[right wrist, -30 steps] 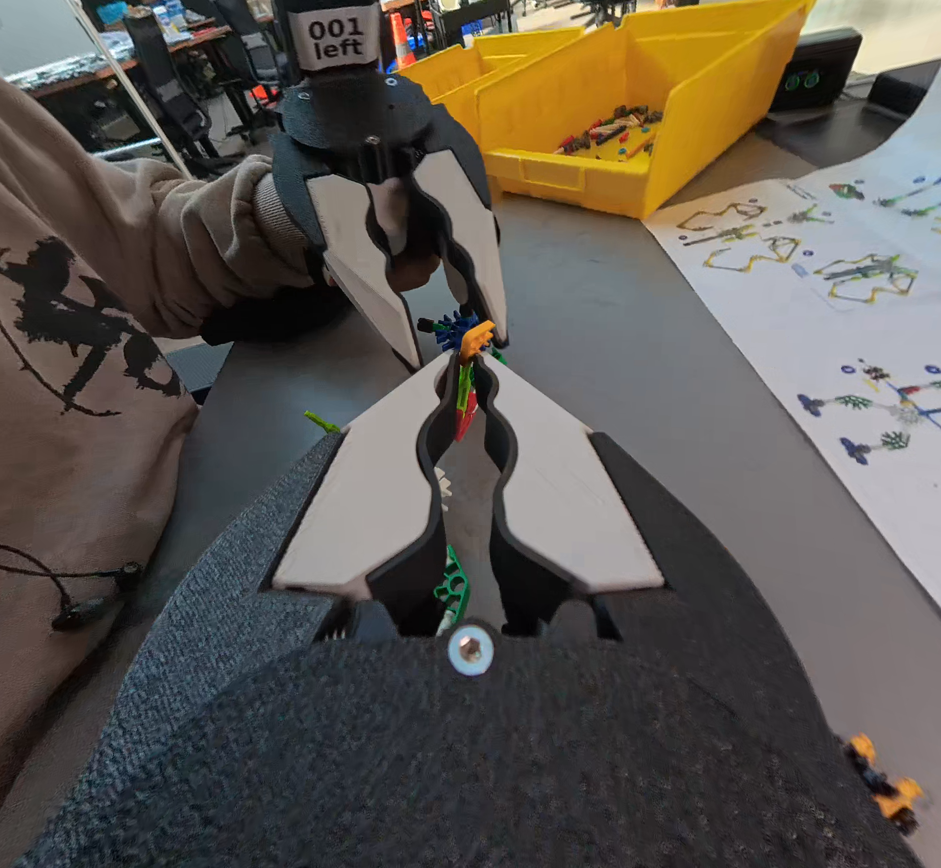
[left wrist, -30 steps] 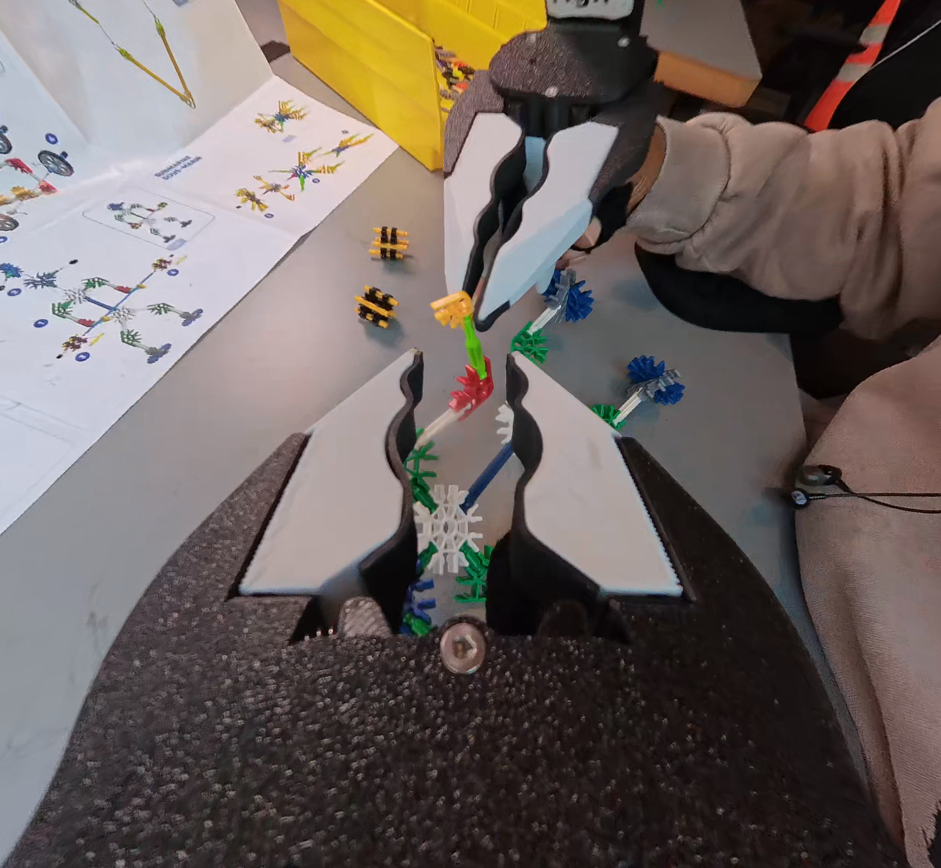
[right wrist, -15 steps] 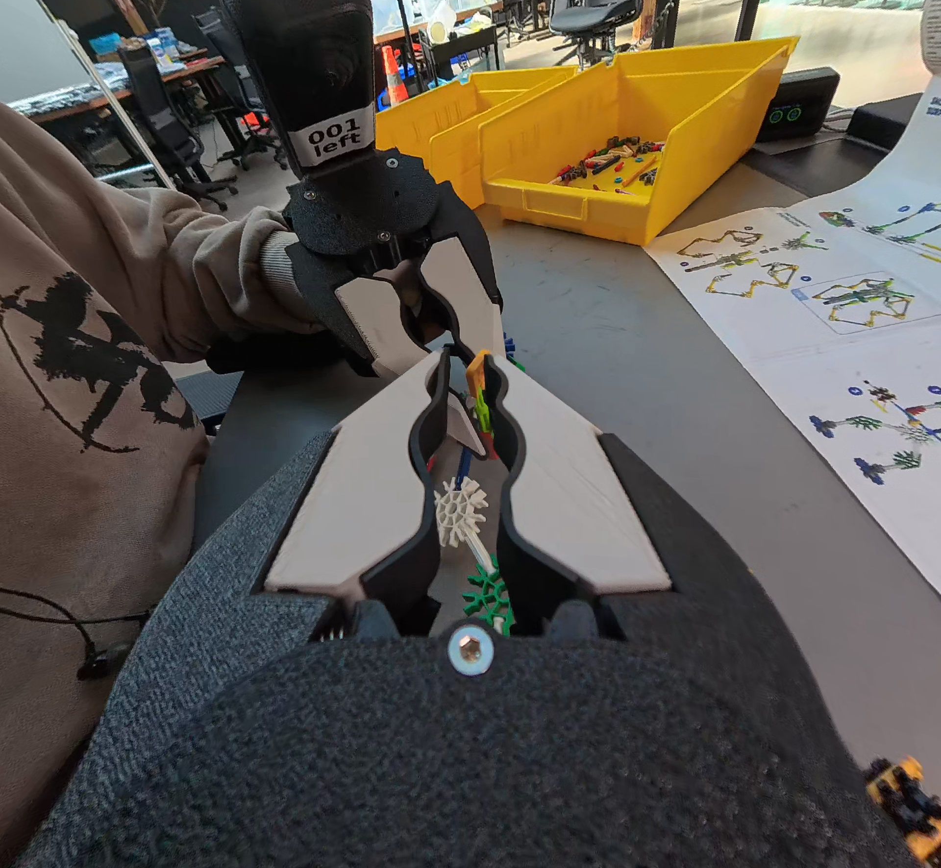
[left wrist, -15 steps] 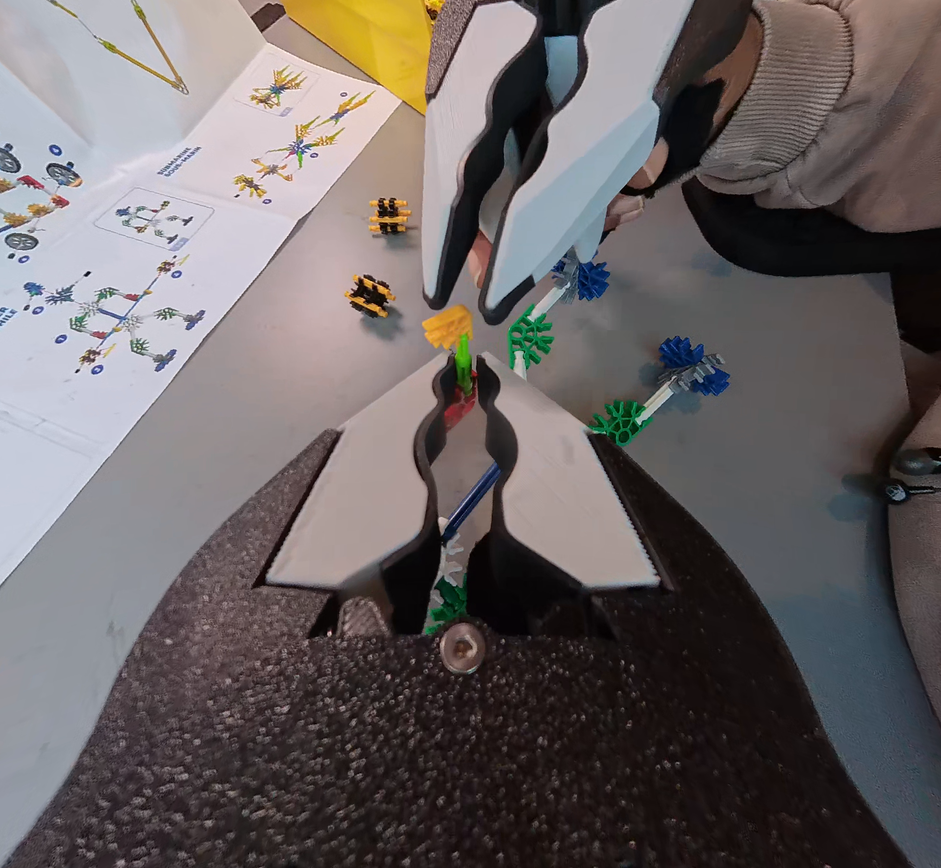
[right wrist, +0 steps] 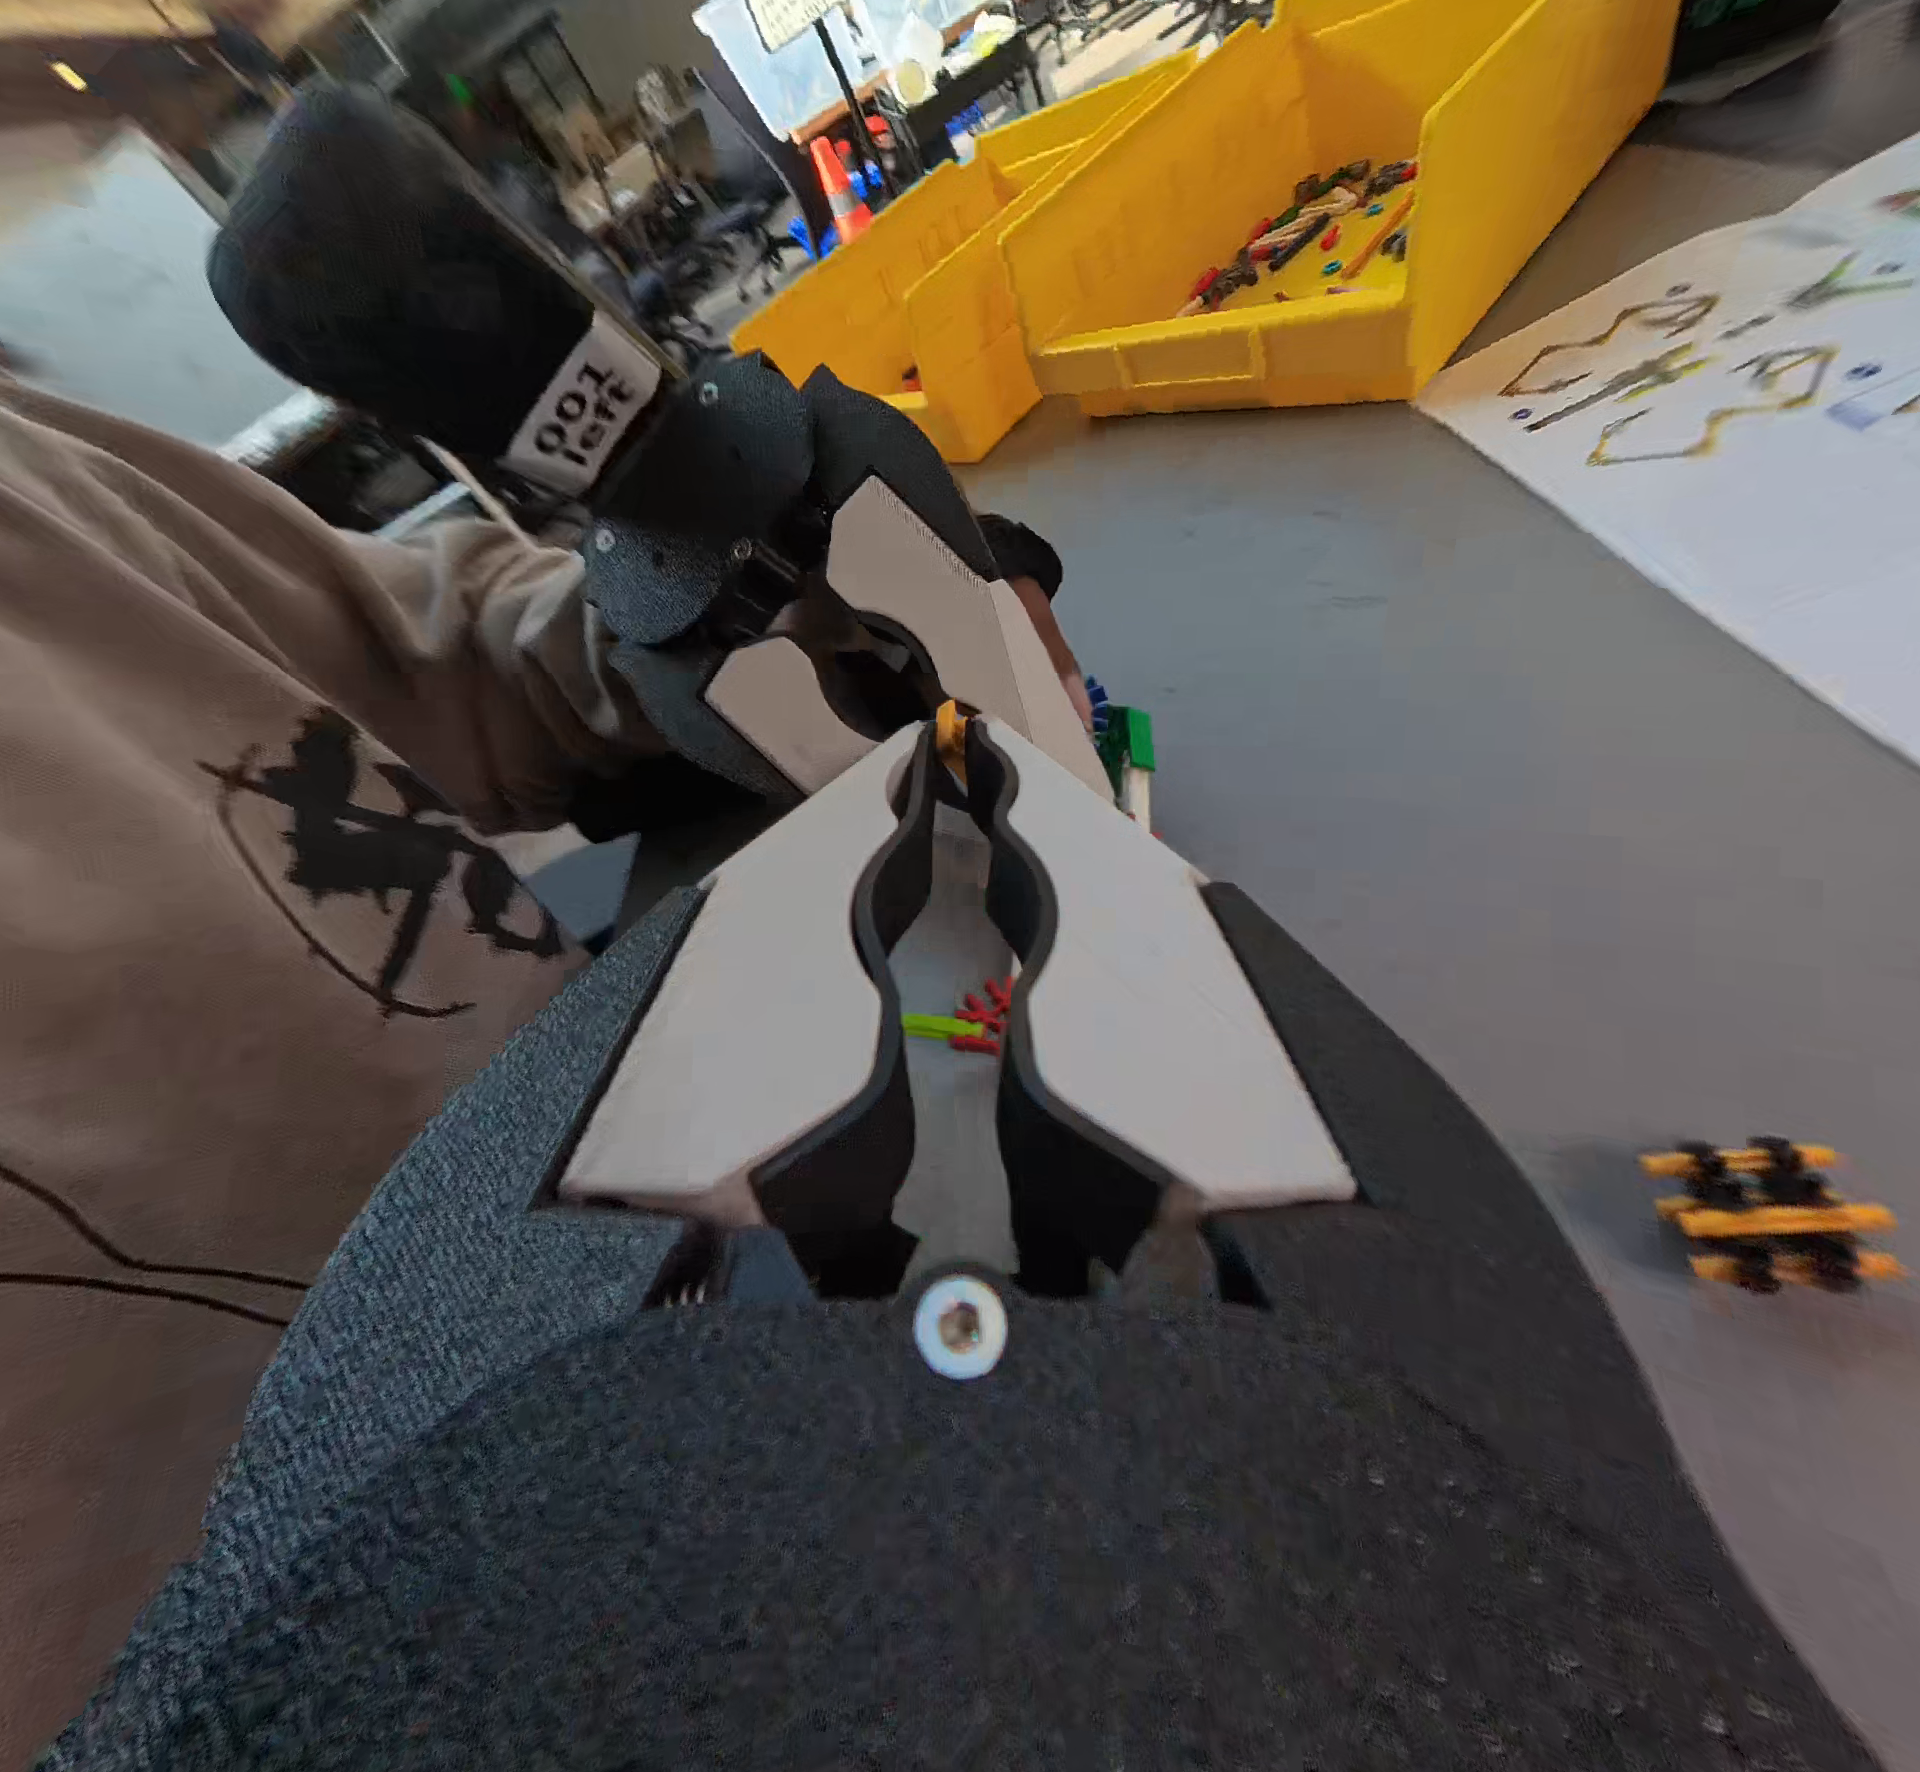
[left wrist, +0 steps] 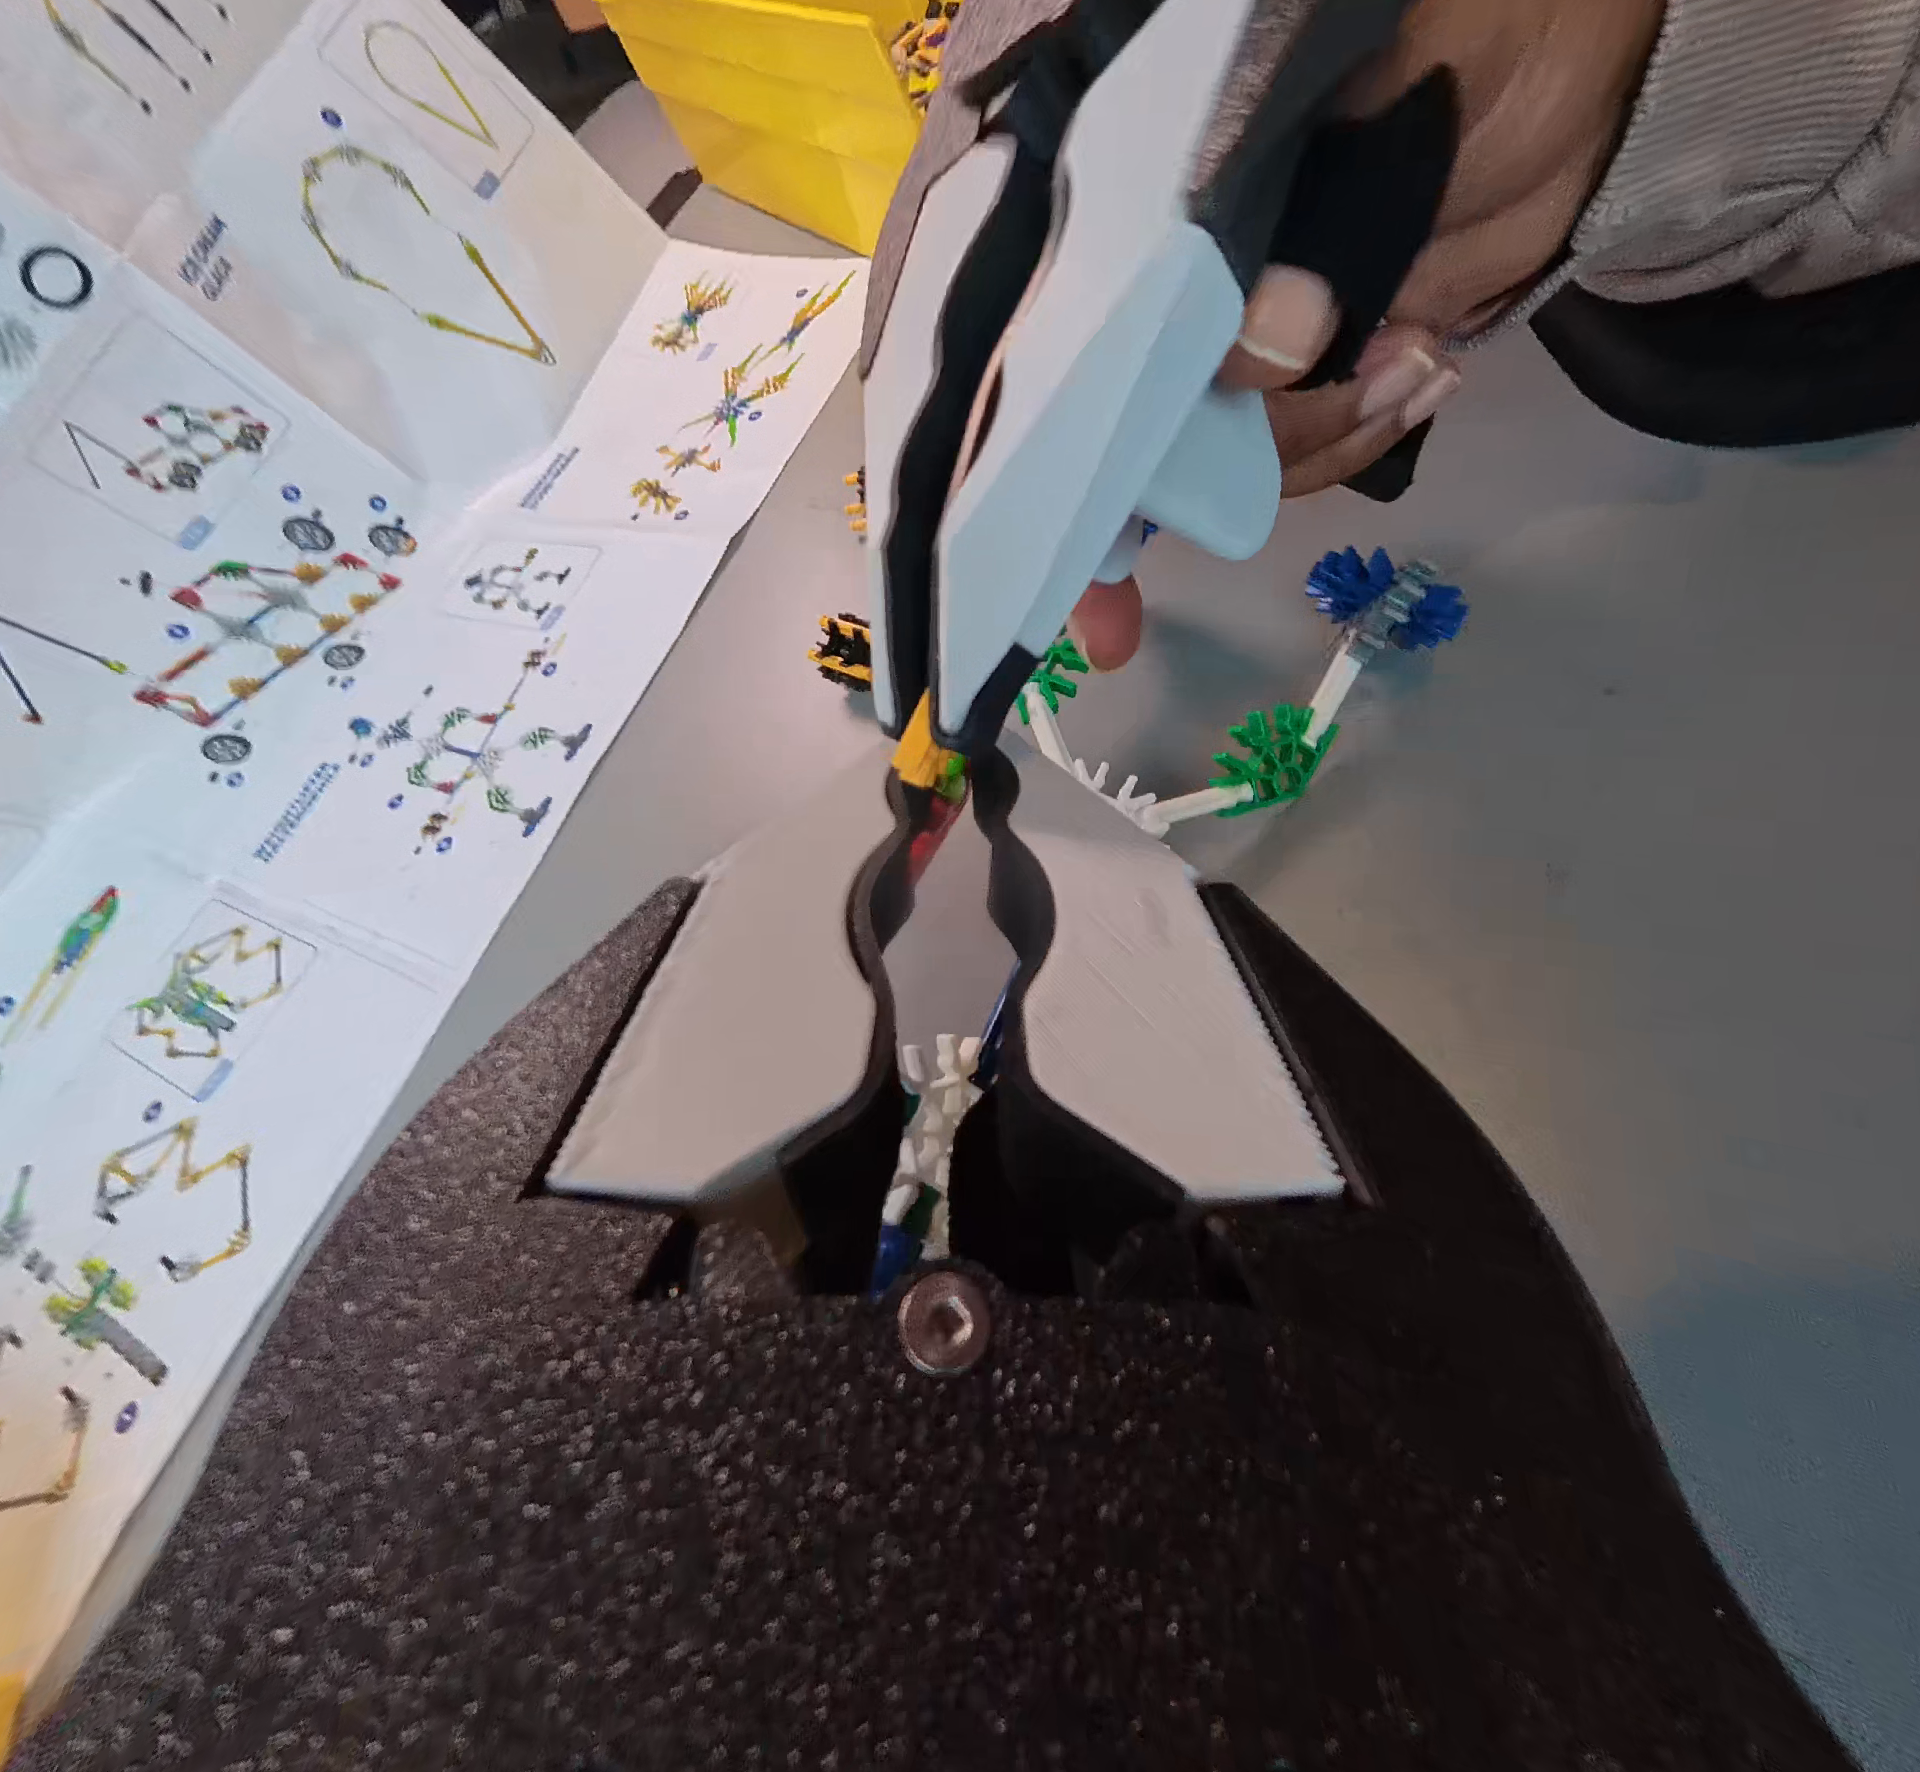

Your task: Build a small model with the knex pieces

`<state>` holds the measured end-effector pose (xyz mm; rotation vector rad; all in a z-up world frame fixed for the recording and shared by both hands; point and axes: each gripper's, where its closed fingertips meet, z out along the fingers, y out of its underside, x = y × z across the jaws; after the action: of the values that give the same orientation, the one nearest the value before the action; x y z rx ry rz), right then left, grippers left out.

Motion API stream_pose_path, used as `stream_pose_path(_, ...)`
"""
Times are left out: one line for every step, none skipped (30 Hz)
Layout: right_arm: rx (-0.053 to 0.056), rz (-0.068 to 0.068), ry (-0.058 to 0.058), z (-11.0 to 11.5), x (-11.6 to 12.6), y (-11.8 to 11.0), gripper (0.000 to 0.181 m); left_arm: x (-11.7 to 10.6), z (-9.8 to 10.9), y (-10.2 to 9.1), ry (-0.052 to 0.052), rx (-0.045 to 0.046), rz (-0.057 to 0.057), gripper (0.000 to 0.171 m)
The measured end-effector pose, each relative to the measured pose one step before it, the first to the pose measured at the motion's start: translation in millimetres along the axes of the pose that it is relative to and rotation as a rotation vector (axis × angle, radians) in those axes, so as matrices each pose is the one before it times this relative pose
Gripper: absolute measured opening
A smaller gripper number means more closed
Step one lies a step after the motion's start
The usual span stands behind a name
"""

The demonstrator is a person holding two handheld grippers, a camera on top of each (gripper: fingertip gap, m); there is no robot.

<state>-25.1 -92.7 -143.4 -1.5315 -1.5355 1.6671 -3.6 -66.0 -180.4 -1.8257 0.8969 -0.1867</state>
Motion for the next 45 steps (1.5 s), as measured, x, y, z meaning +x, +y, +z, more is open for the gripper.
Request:
stream_pose_path(0.0276,0.1100,-0.0710,-0.58,-2.72,0.04,0.003,0.82,-0.88,-1.15,-0.0095,0.01906,0.0468,0.005)
stream_pose_path(0.0239,0.1001,-0.0694,-0.75,-2.53,0.62,0.003,0.33,-0.75,-0.87,-0.0107,0.01099,0.0329,0.006)
stream_pose_path(0.0227,0.0878,-0.0662,-0.60,-2.79,0.52,0.003,0.55,-0.88,-1.15,-0.0116,0.01216,0.0411,0.005)
stream_pose_path(0.0139,0.0753,-0.0597,-0.16,-3.04,1.56,0.002,0.42,-0.89,-1.20,-0.0147,0.01193,0.0514,0.005)
stream_pose_path(0.0170,0.0526,-0.0497,0.09,-3.35,0.73,0.003,0.14,-1.11,-2.05,-0.0139,0.01401,0.0385,0.005)
stream_pose_path(0.0079,0.0334,-0.0375,0.36,-4.09,1.14,0.001,0.39,-1.47,-2.96,-0.0079,0.01654,0.0309,0.005)
stream_pose_path(-0.0051,0.0095,-0.0282,0.93,-4.44,2.40,0.000,1.19,-1.77,-2.98,-0.0029,0.01613,0.0382,0.005)
stream_pose_path(-0.0082,0.0113,-0.0511,2.35,-8.50,3.07,0.000,-0.18,-0.17,0.64,-0.0156,-0.00713,0.0453,0.005)
stream_pose_path(-0.0162,0.0028,-0.0217,3.67,-3.65,4.93,0.000,-0.61,0.26,1.05,-0.0230,-0.00714,0.0513,0.005)
stream_pose_path(-0.0200,-0.0094,-0.0150,3.24,-2.70,5.28,0.000,0.96,-0.37,-0.92,-0.0053,0.00424,0.0316,0.005)
stream_pose_path(-0.0020,-0.0074,-0.0168,0.67,-3.30,0.97,0.000,1.61,-0.82,-2.16,0.0120,0.01091,0.0019,0.005)
stream_pose_path(0.0132,-0.0233,-0.0171,-2.01,-4.88,-3.77,0.000,0.34,-0.41,-0.78,0.0104,0.00373,-0.0207,0.005)
stream_pose_path(0.0122,-0.0515,0.0000,-3.46,-4.98,-5.82,0.000,-1.29,0.02,1.70,0.0000,-0.00741,-0.0197,0.004)
stream_pose_path(0.0094,-0.0833,0.0379,-4.04,-1.59,-7.15,0.000,-1.48,0.31,3.69,-0.0005,-0.01707,-0.0162,0.005)
stream_pose_path(-0.0094,-0.1221,0.0703,-4.38,1.84,-5.46,0.000,-1.35,0.65,4.53,0.0029,-0.02104,-0.0230,0.005)
stream_pose_path(-0.0371,-0.1525,0.0966,-4.23,5.46,-1.78,0.000,-0.95,0.47,2.54,0.0098,-0.00800,-0.0328,0.005)
stream_pose_path(-0.0428,-0.1603,0.0997,-3.12,5.50,-0.12,0.007,-0.66,0.09,0.97,0.0140,-0.00222,-0.0372,0.005)
stream_pose_path(-0.0485,-0.1280,0.0735,-0.86,2.46,1.55,0.019,-0.25,0.59,1.00,0.0160,-0.00622,-0.0352,0.005)
stream_pose_path(-0.0543,-0.0967,0.0600,1.35,1.86,2.72,0.027,-0.55,0.70,0.51,0.0083,-0.00560,-0.0240,0.005)
stream_pose_path(-0.0479,-0.0852,0.0507,2.84,0.99,3.05,0.033,0.27,0.79,0.10,0.0066,-0.00196,-0.0104,0.005)
stream_pose_path(-0.0464,-0.0774,0.0353,4.16,-1.28,3.42,0.037,0.71,1.34,0.82,0.0085,-0.01016,-0.0109,0.005)
stream_pose_path(-0.0446,-0.0757,0.0357,4.61,-1.14,3.26,0.037,0.68,1.29,0.71,0.0060,-0.00958,-0.0079,0.005)
stream_pose_path(-0.0470,-0.0786,0.0334,4.71,-0.83,3.75,0.033,1.20,0.96,0.16,0.0075,-0.00442,-0.0045,0.005)
stream_pose_path(-0.0500,-0.0726,0.0308,4.10,0.05,4.10,0.024,1.24,0.51,0.08,0.0056,-0.00399,-0.0016,0.005)
stream_pose_path(-0.0498,-0.0602,0.0260,3.77,1.36,4.65,0.021,0.99,-0.09,-0.03,0.0020,-0.00181,0.0039,0.005)
stream_pose_path(-0.0507,-0.0467,0.0010,3.43,-0.48,5.46,0.019,0.73,-0.40,-0.21,0.0015,-0.00048,0.0022,0.005)
stream_pose_path(-0.0251,-0.0285,-0.0101,2.51,-0.95,2.20,0.016,0.20,-0.08,1.11,0.0015,-0.00845,-0.0023,0.005)
stream_pose_path(-0.0094,-0.0089,-0.0253,1.50,-2.16,-0.22,0.011,-0.13,0.21,2.01,-0.0004,-0.01043,0.0024,0.005)
stream_pose_path(-0.0152,-0.0147,-0.0251,1.30,-1.62,0.06,0.006,1.21,-0.14,0.93,0.0075,-0.00270,-0.0045,0.005)
stream_pose_path(-0.0168,-0.0340,-0.0010,0.27,2.44,-0.03,0.002,1.33,-0.06,-0.01,0.0069,0.00135,-0.0080,0.004)
stream_pose_path(-0.0210,-0.0267,-0.0174,0.05,0.27,0.40,0.002,1.47,0.17,0.37,0.0127,-0.00305,-0.0190,0.005)
stream_pose_path(-0.0177,-0.0073,-0.0172,0.45,0.07,0.43,0.002,1.89,0.34,0.47,0.0270,-0.00242,-0.0399,0.005)
stream_pose_path(0.0007,-0.0037,0.0012,0.60,1.45,-0.89,0.002,0.64,-0.57,-0.53,0.0298,0.00650,-0.0594,0.005)
stream_pose_path(0.0121,-0.0050,0.0108,0.15,1.80,-1.63,0.002,-0.30,-1.37,-1.51,0.0253,0.02103,-0.0606,0.004)
stream_pose_path(0.0083,-0.0076,0.0149,-0.12,1.67,-0.84,0.002,0.60,-1.31,-0.64,0.0338,0.01472,-0.0702,0.005)
stream_pose_path(0.0126,-0.0189,0.0271,-0.17,2.17,-1.49,0.002,1.79,-1.44,-1.54,0.0463,0.01471,-0.0842,0.005)
stream_pose_path(0.0119,-0.0221,0.0303,-0.06,1.86,-1.81,0.002,2.68,-1.22,-2.55,0.0524,0.02046,-0.0920,0.005)
stream_pose_path(-0.0037,-0.0401,0.0380,0.77,1.87,0.36,0.003,2.28,-0.45,-0.87,0.0493,0.00716,-0.0958,0.005)
stream_pose_path(-0.0071,-0.0469,0.0380,1.35,1.01,1.05,0.003,1.00,0.20,0.15,0.0358,0.00315,-0.0778,0.005)
stream_pose_path(-0.0030,-0.0393,0.0274,1.65,-0.81,0.92,0.003,1.52,0.46,1.16,0.0347,-0.00174,-0.0646,0.005)
stream_pose_path(-0.0012,-0.0386,0.0239,1.20,-1.11,1.00,0.003,2.15,0.53,1.85,0.0393,-0.00169,-0.0618,0.005)
stream_pose_path(0.0005,-0.0466,0.0288,0.69,-0.99,0.66,0.002,2.48,0.53,1.13,0.0428,0.00671,-0.0650,0.005)
stream_pose_path(-0.0033,-0.0385,0.0219,0.63,-1.84,0.45,0.002,1.90,0.71,1.92,0.0429,0.00323,-0.0635,0.005)
stream_pose_path(0.0012,-0.0292,0.0249,0.06,-0.65,-0.11,0.001,1.39,0.34,2.39,0.0354,0.00096,-0.0497,0.005)
stream_pose_path(0.0107,-0.0405,0.0328,-0.76,0.14,-1.67,0.001,3.11,-0.17,0.34,0.0460,0.01013,-0.0556,0.004)
